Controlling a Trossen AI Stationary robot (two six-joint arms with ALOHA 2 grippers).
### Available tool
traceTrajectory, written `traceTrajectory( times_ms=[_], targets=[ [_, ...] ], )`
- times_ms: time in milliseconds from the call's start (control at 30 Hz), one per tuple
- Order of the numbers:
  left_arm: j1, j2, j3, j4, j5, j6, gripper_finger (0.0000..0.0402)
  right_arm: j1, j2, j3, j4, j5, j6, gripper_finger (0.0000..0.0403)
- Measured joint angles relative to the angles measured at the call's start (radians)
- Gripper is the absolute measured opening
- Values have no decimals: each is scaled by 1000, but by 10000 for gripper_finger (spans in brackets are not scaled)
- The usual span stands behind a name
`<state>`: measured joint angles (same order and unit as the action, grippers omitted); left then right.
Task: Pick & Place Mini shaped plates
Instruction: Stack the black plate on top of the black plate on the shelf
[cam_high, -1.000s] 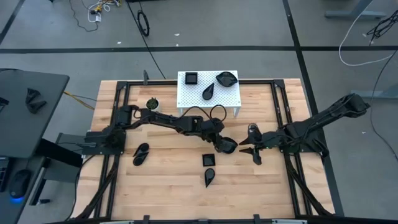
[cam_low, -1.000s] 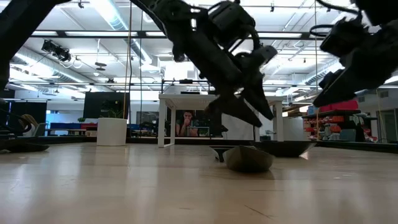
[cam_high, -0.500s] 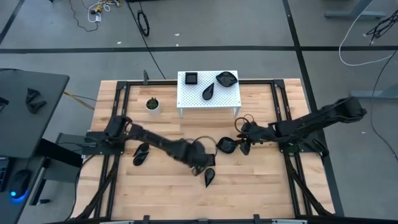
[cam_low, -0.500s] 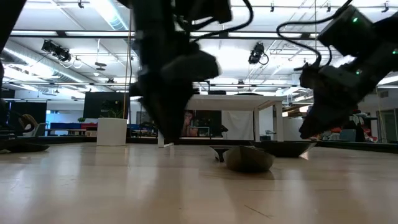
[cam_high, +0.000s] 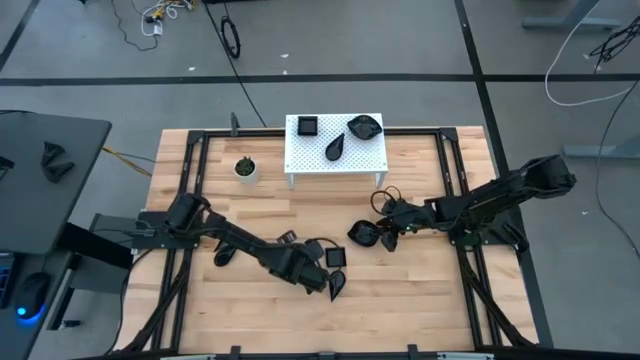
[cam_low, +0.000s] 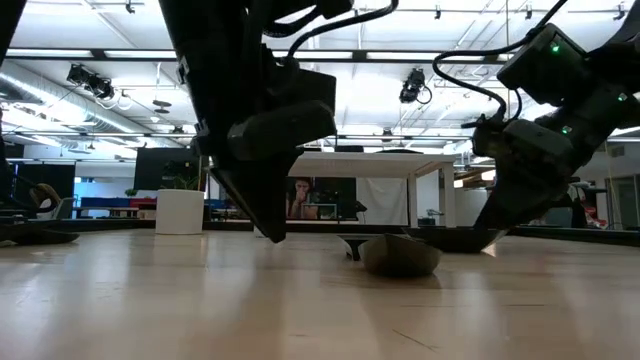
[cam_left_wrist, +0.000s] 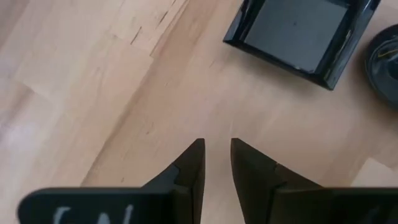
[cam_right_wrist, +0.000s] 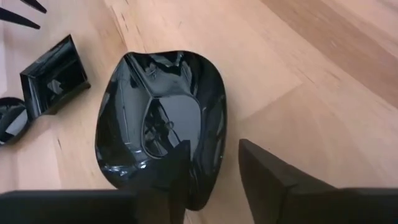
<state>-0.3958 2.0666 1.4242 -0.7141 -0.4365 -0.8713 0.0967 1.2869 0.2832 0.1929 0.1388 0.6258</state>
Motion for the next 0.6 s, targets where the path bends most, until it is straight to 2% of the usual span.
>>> traceTrajectory(
  times_ms=[333, 500, 600],
  targets=[
    [0, 0, 0, 17, -13, 19, 80, 1, 7, 0, 95, 3, -49, 15],
    [0, 0, 0, 20, -13, 19, 80, 13, -20, 25, 125, 3, -63, 8],
    [0, 0, 0, 25, -15, 19, 80, 17, -42, 66, 79, 2, -98, 3]
  ],
)
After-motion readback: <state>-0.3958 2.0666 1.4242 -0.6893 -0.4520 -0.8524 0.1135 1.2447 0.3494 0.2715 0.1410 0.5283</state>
